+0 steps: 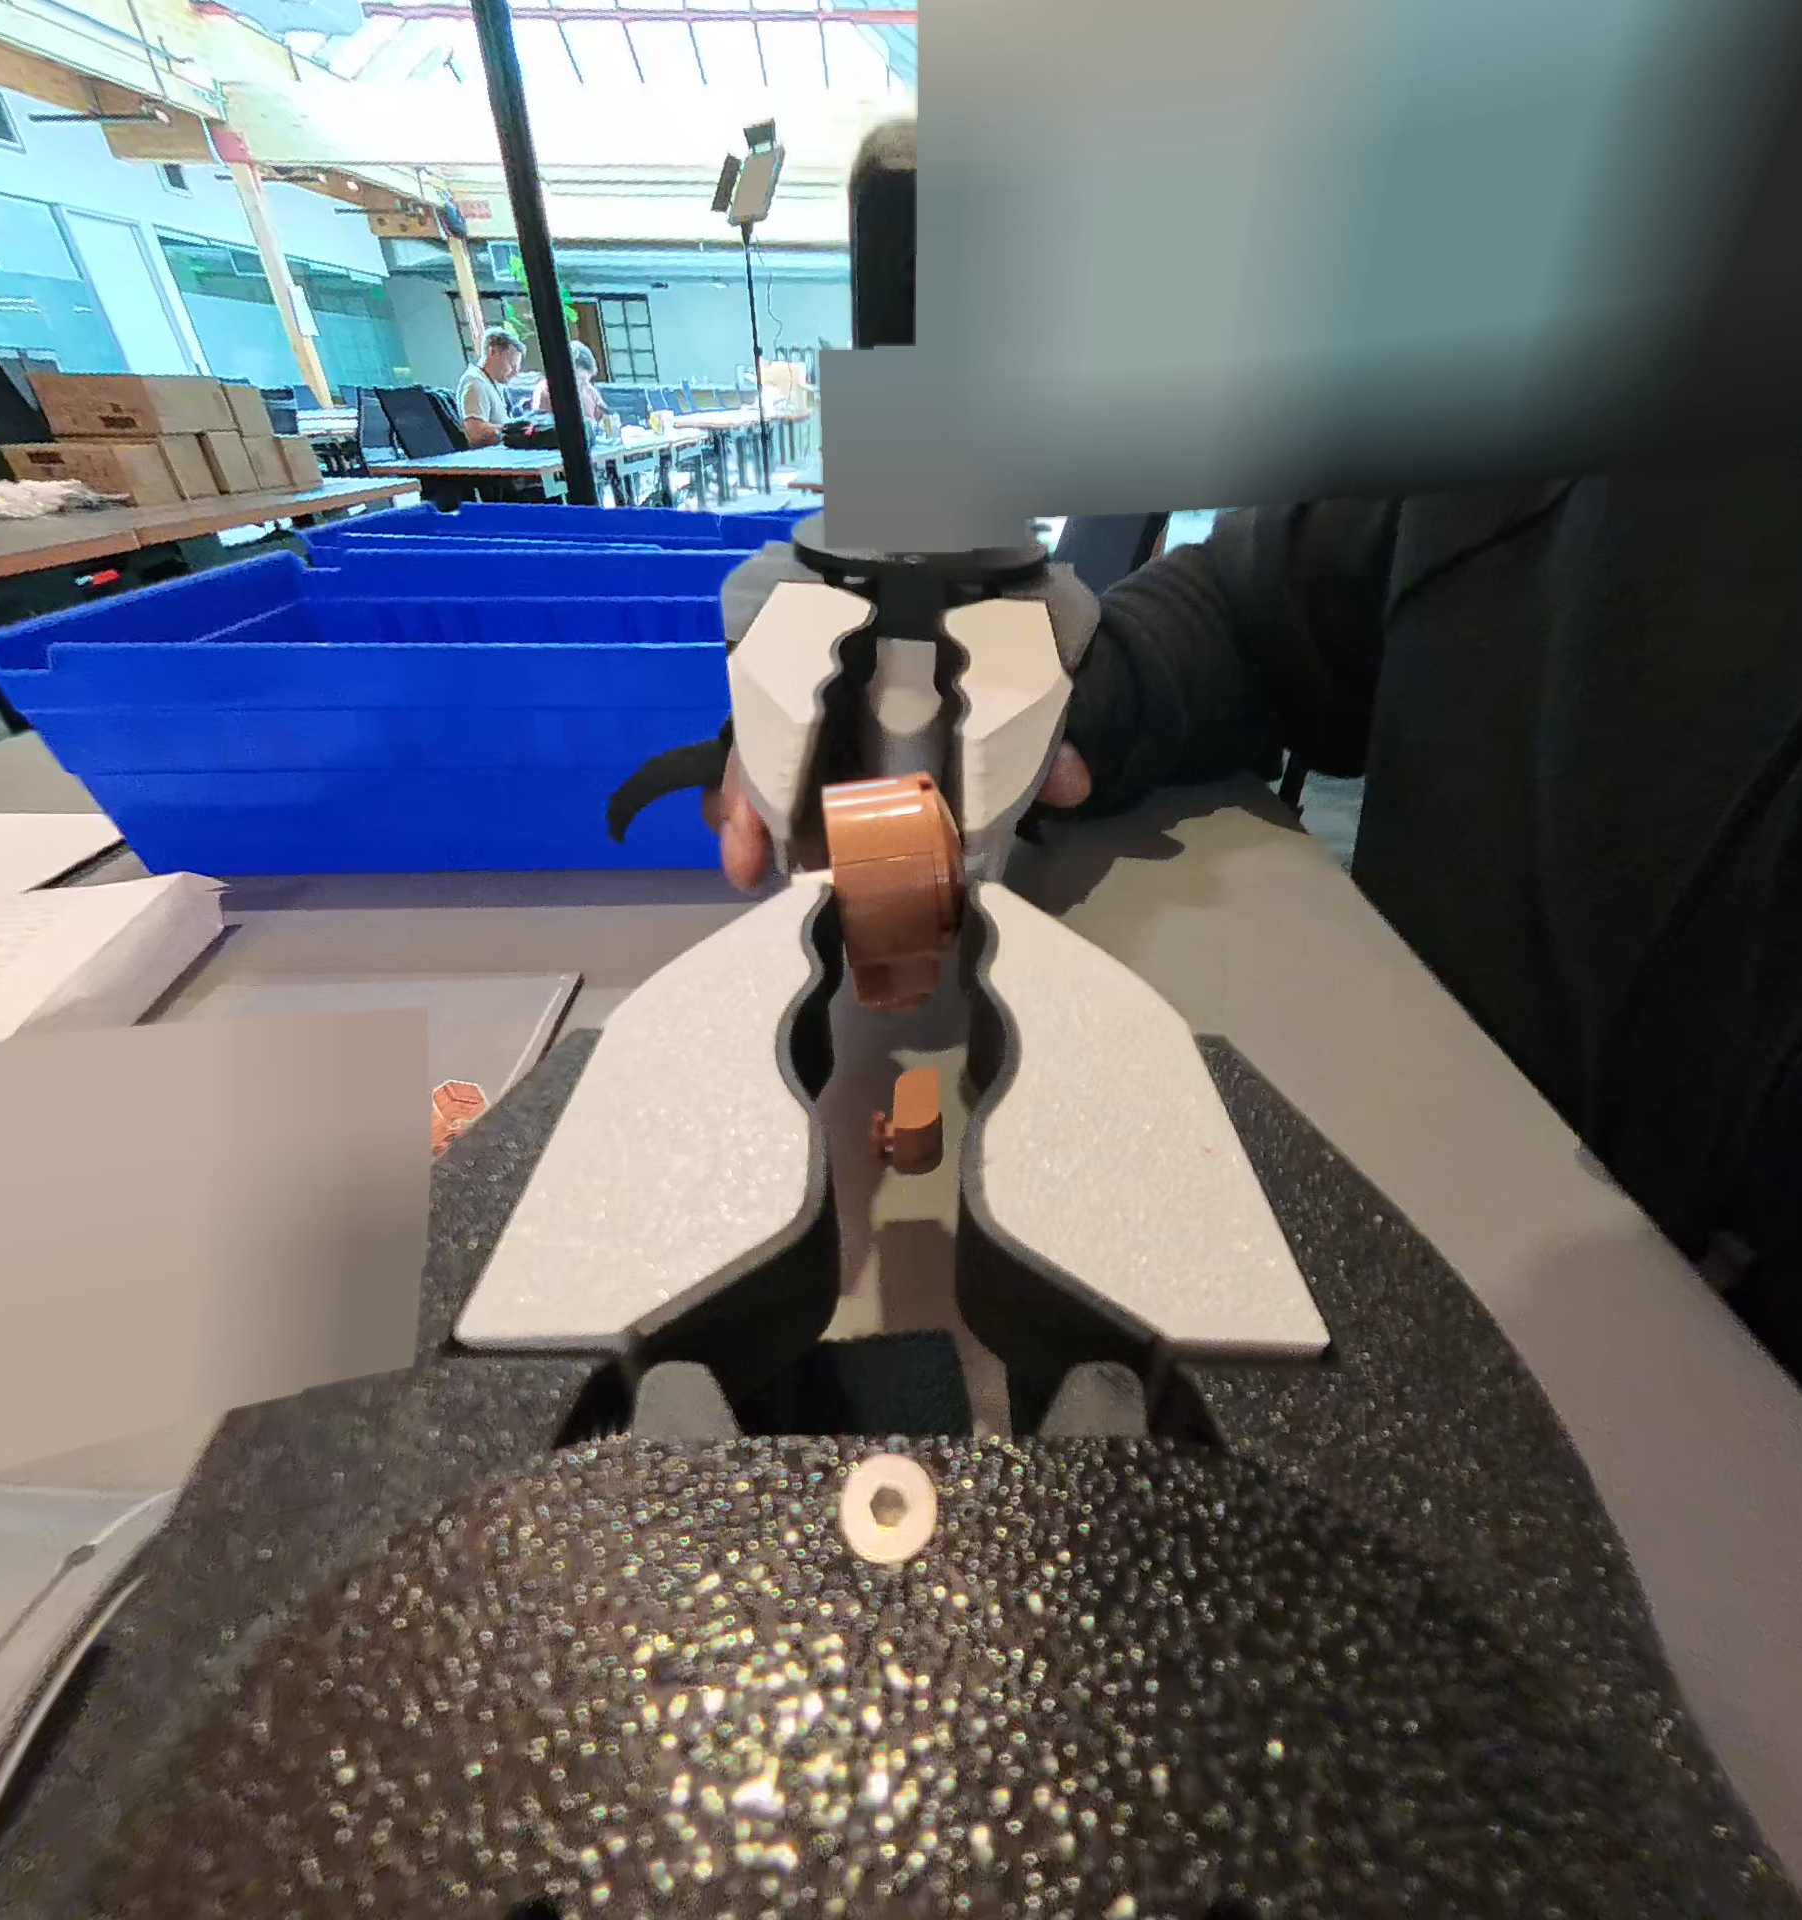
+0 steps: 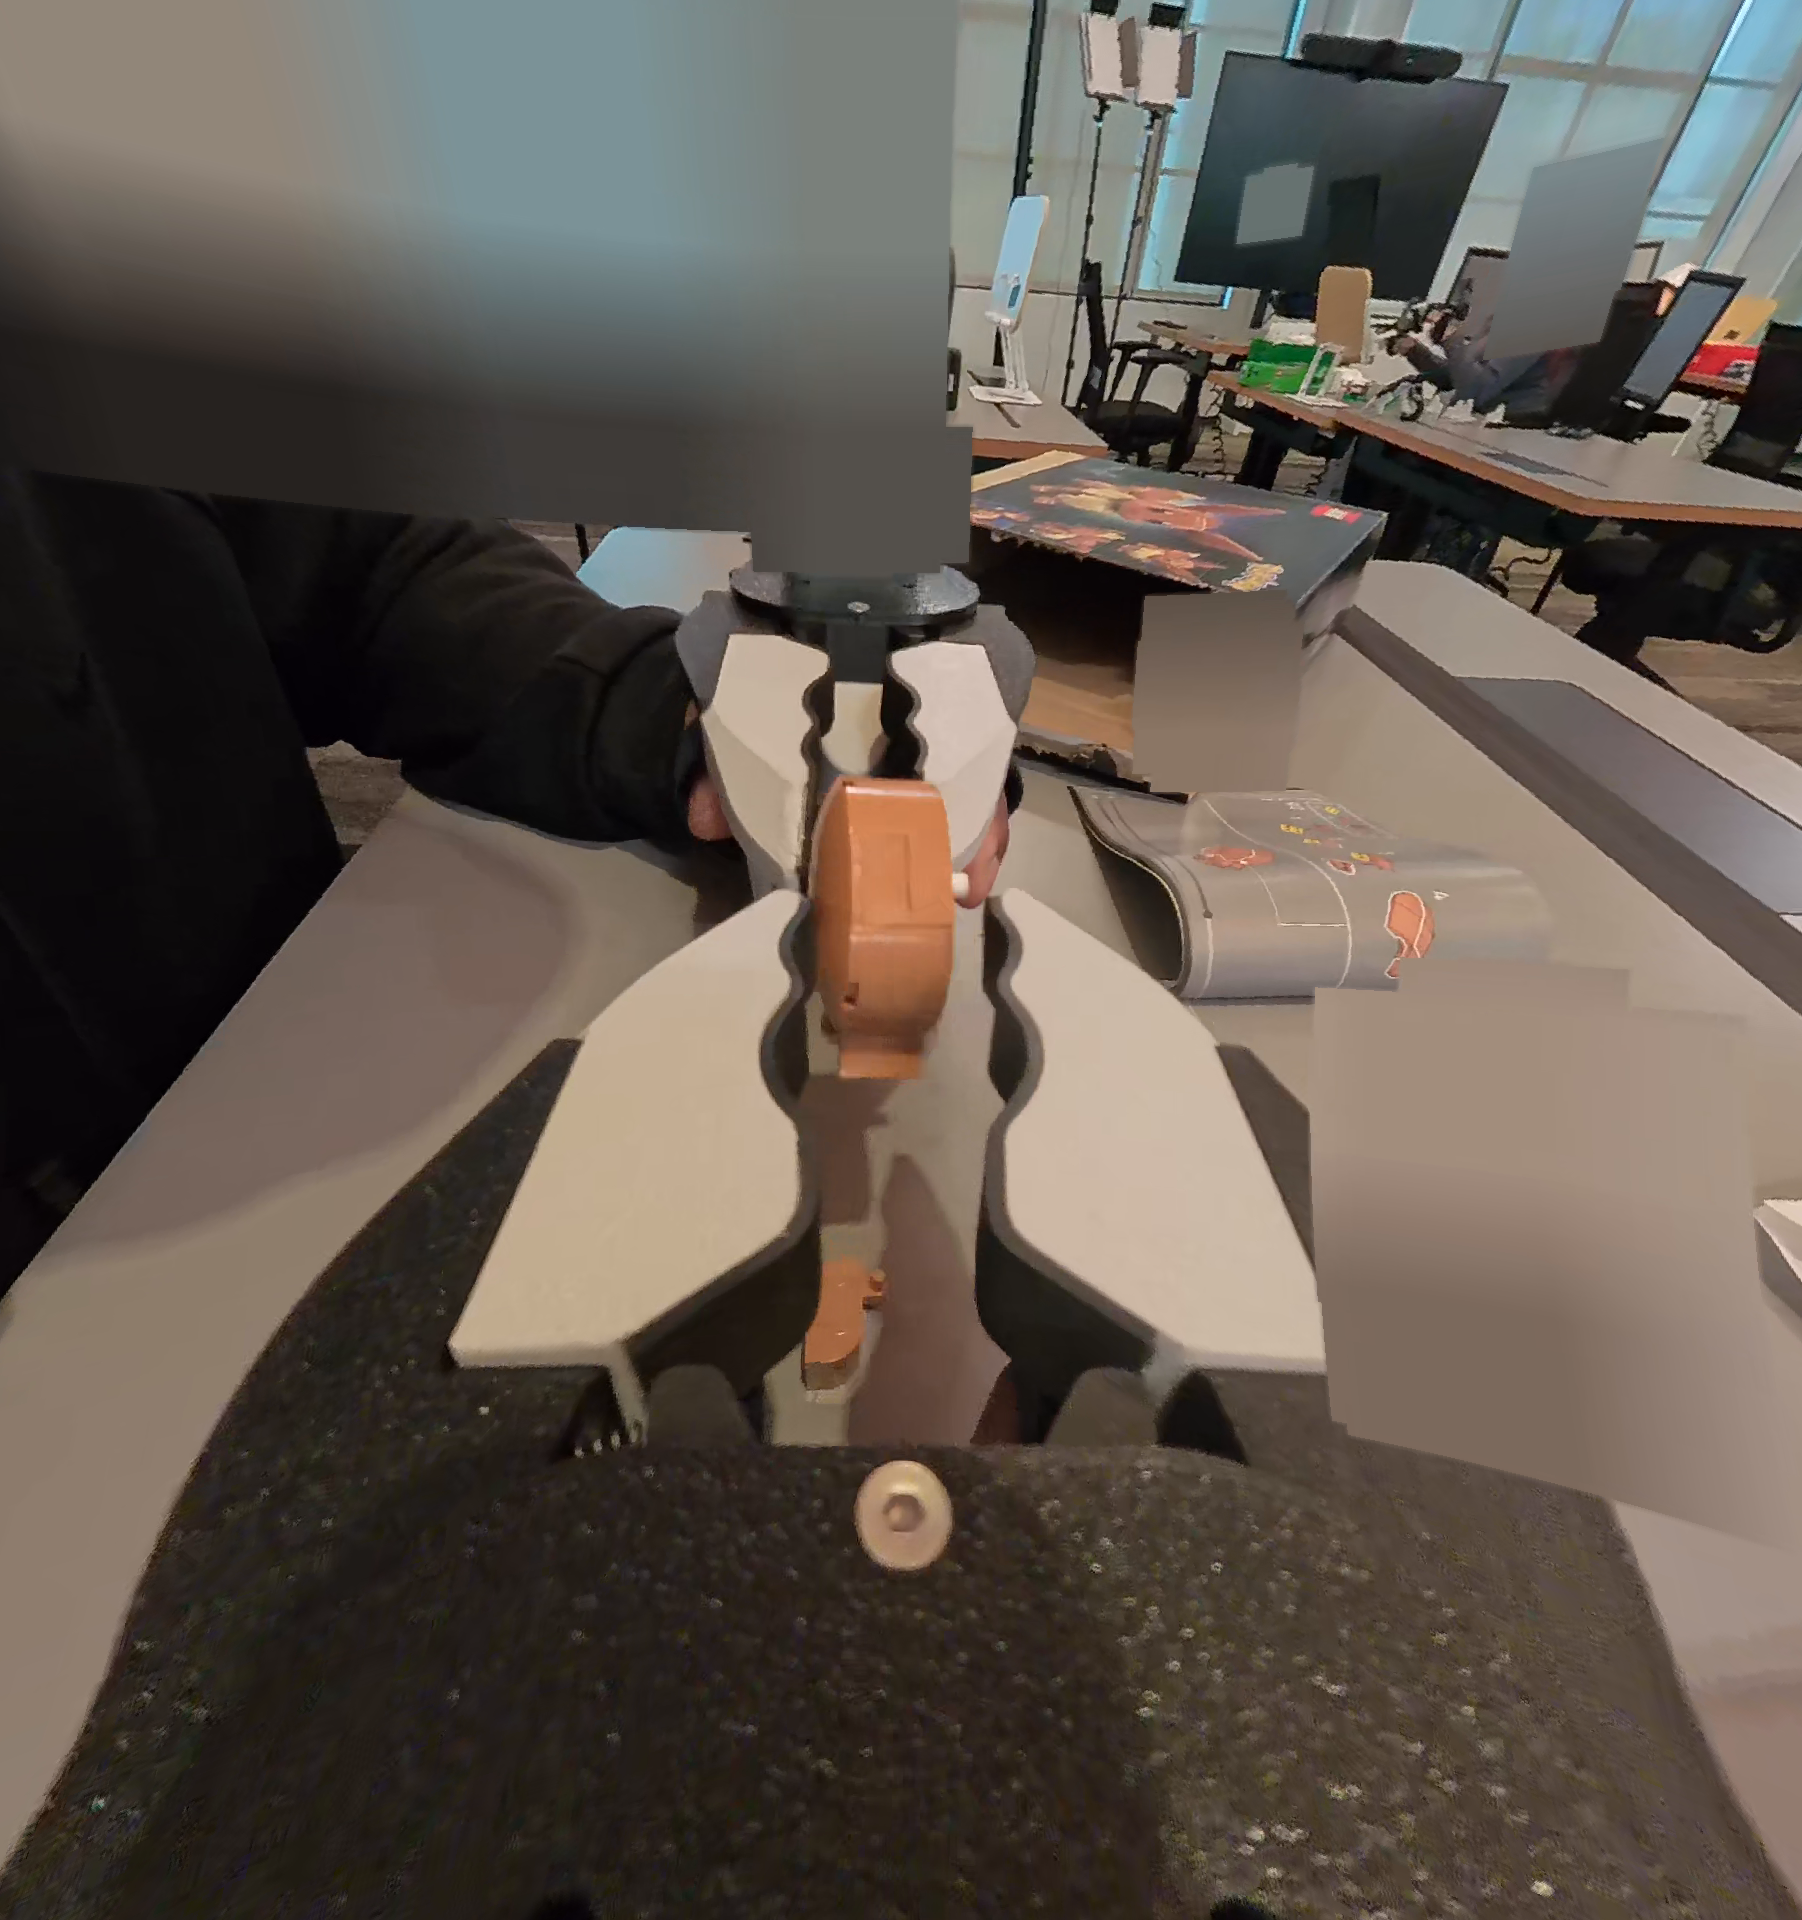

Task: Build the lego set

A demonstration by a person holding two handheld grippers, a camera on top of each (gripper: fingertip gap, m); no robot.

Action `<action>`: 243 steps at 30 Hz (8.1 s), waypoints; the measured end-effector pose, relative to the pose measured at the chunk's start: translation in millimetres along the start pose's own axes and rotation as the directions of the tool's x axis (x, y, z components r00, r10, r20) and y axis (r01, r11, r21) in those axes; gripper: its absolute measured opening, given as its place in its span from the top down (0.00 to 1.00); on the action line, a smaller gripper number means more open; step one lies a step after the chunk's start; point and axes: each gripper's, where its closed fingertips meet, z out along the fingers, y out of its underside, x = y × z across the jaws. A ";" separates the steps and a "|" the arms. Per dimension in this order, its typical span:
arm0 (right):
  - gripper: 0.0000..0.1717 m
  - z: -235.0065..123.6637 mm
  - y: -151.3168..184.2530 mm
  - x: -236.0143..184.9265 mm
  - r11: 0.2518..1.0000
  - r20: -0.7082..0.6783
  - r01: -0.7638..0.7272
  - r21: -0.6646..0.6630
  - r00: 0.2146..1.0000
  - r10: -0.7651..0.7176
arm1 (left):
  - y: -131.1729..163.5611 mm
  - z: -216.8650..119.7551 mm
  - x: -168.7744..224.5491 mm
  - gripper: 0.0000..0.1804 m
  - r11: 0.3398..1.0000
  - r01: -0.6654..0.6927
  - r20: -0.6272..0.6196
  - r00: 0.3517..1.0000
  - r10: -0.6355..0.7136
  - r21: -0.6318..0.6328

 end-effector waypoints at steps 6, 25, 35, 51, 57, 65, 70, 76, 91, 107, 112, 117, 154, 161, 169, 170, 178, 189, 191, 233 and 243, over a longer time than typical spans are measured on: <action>0.83 -1.4 -2.4 0.4 0.998 0.021 -0.054 0.026 0.998 0.053 | -6.1 -2.9 -1.7 0.88 0.996 0.071 -0.020 0.997 -0.070 0.050; 0.87 -3.6 -2.2 -6.9 0.994 0.108 -0.101 0.030 0.989 0.097 | -4.4 -1.2 4.1 0.88 0.996 0.080 -0.055 0.995 -0.078 0.034; 0.84 -6.2 -7.7 6.5 0.953 0.113 -0.289 0.089 0.954 0.279 | -16.1 -8.4 -9.2 0.88 0.953 0.271 -0.069 0.962 -0.264 0.135; 0.88 -5.2 -4.0 0.3 0.938 0.168 -0.340 0.059 0.930 0.327 | -7.3 -3.0 -3.7 0.88 0.956 0.284 -0.086 0.957 -0.278 0.069; 0.88 -5.3 -4.2 -0.4 0.936 0.179 -0.346 0.062 0.927 0.330 | -7.2 -2.9 -2.9 0.88 0.958 0.279 -0.089 0.958 -0.273 0.068; 0.88 -3.9 -12.0 -6.9 0.968 0.147 -0.233 0.093 0.965 0.218 | -12.6 -5.6 1.7 0.88 0.978 0.177 -0.094 0.981 -0.167 0.106; 0.84 -4.0 -17.1 -13.1 0.992 0.077 -0.073 0.104 0.995 0.065 | -22.9 -10.8 8.6 0.88 0.979 0.083 -0.112 0.992 -0.063 0.185; 0.84 -3.7 -21.2 -21.8 0.993 0.082 -0.020 0.113 0.997 0.011 | -18.5 -8.5 19.1 0.88 0.985 -0.029 -0.127 0.991 0.052 0.171; 0.88 -0.8 -11.3 -18.5 0.997 0.100 -0.056 0.054 0.994 0.050 | -9.4 -7.8 14.5 0.88 0.995 -0.037 -0.111 0.993 0.047 0.094; 0.86 -28.1 82.7 81.6 0.836 -0.556 -0.186 -0.516 0.815 -0.162 | 24.0 -12.0 -56.5 0.88 0.982 0.130 0.341 0.937 -0.076 -0.140; 0.86 -26.9 81.1 80.2 0.837 -0.550 -0.177 -0.517 0.818 -0.167 | 24.6 -10.4 -55.1 0.88 0.980 0.140 0.335 0.938 -0.086 -0.141; 0.86 -25.5 82.7 79.1 0.835 -0.544 -0.176 -0.521 0.822 -0.167 | 24.8 -10.9 -55.3 0.88 0.978 0.154 0.332 0.938 -0.101 -0.138; 0.83 16.8 35.5 19.8 0.847 -0.048 -0.517 -0.124 0.856 0.515 | 27.9 -1.6 -26.5 0.87 0.887 0.448 0.101 0.893 -0.438 -0.113; 0.83 16.0 35.8 18.3 0.862 -0.051 -0.486 -0.141 0.873 0.484 | 28.6 -1.2 -24.3 0.88 0.886 0.449 0.095 0.893 -0.440 -0.115; 0.83 15.3 33.0 18.4 0.867 -0.036 -0.481 -0.129 0.876 0.481 | 27.4 -1.0 -24.5 0.88 0.878 0.466 0.078 0.884 -0.460 -0.107; 0.81 15.3 31.3 17.1 0.863 -0.019 -0.490 -0.121 0.870 0.492 | 26.8 -1.9 -24.2 0.88 0.872 0.479 0.067 0.878 -0.475 -0.103; 0.85 13.3 26.1 17.7 0.847 0.016 -0.525 -0.082 0.849 0.527 | 22.9 -2.6 -21.6 0.88 0.847 0.525 0.020 0.850 -0.526 -0.084; 0.85 16.3 39.2 12.6 0.846 -0.013 -0.501 -0.180 0.862 0.507 | 26.5 -4.2 -26.8 0.86 0.884 0.455 0.079 0.890 -0.448 -0.112; 0.85 16.2 38.9 12.3 0.850 -0.015 -0.493 -0.187 0.867 0.499 | 27.0 -4.2 -26.5 0.86 0.889 0.444 0.078 0.896 -0.437 -0.114; 0.72 -17.0 71.8 9.4 0.857 -0.082 0.285 -0.430 0.933 -0.351 | 11.7 -9.6 -50.8 0.88 0.575 0.785 0.009 0.589 -0.808 0.229; 0.65 -4.6 31.2 20.7 0.884 -0.322 0.360 -0.298 0.834 -0.448 | 3.4 4.8 -37.6 0.88 0.466 0.833 -0.110 0.515 -0.850 0.299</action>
